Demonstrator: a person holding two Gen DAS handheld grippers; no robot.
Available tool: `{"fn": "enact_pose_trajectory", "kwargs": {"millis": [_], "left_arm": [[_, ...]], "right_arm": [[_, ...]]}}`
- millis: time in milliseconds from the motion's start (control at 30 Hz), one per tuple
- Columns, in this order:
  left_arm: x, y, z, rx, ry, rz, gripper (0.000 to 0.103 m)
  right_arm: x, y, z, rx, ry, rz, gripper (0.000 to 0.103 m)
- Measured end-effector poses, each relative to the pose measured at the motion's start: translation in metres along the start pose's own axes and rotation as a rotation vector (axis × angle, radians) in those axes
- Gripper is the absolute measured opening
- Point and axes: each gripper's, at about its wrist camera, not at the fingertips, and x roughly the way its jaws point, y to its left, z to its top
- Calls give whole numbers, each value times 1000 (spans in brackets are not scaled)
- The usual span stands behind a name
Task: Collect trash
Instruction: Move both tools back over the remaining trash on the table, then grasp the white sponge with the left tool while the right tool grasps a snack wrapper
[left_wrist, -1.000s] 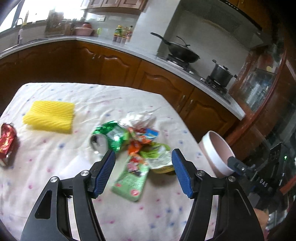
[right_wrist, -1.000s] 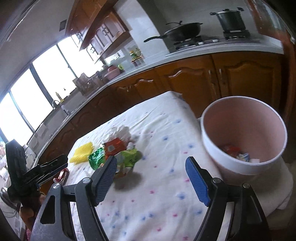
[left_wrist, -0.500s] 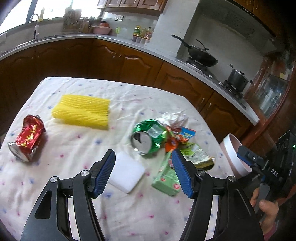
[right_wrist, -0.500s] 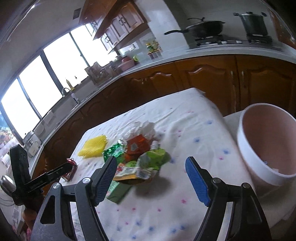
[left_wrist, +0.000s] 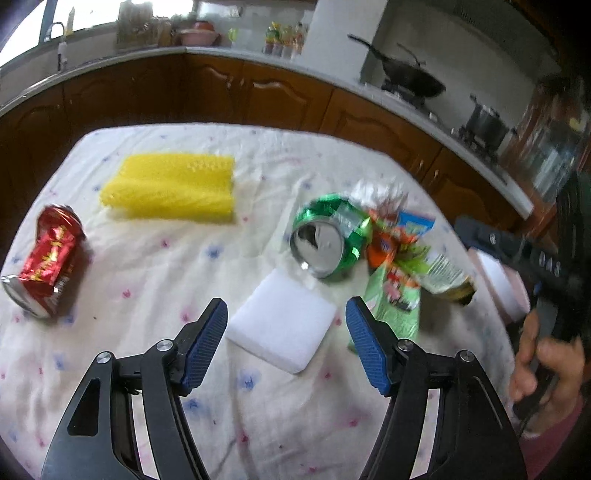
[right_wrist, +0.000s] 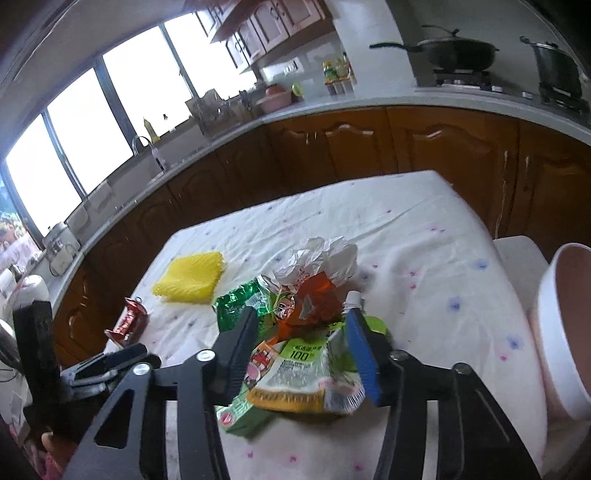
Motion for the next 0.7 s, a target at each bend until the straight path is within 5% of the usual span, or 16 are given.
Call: {"fn": "enact_pose_trajectory", "kwargs": {"millis": [300,400,433,500,600,700], "left_arm": [[22,-4,-7,69,32,33,68],[24,-5,-7,83,25,62,67],[24,-5,-7,85,21,64,65],[22,-6,-7,89,11,60,59],[17,-8,-5,91,-8,24,37],[9,-13,0,97,-29,25,27]], "right_arm": [[36,-2,5,14,73,-11,37],[47,-2,6,11,100,-17,22],[49,-3,6,9,107,-22,12],[50,-4,4,14,102,-19,7],[40,-3,2,4,65,-14,5],[25,-4,2,7,36,1,5]]}}
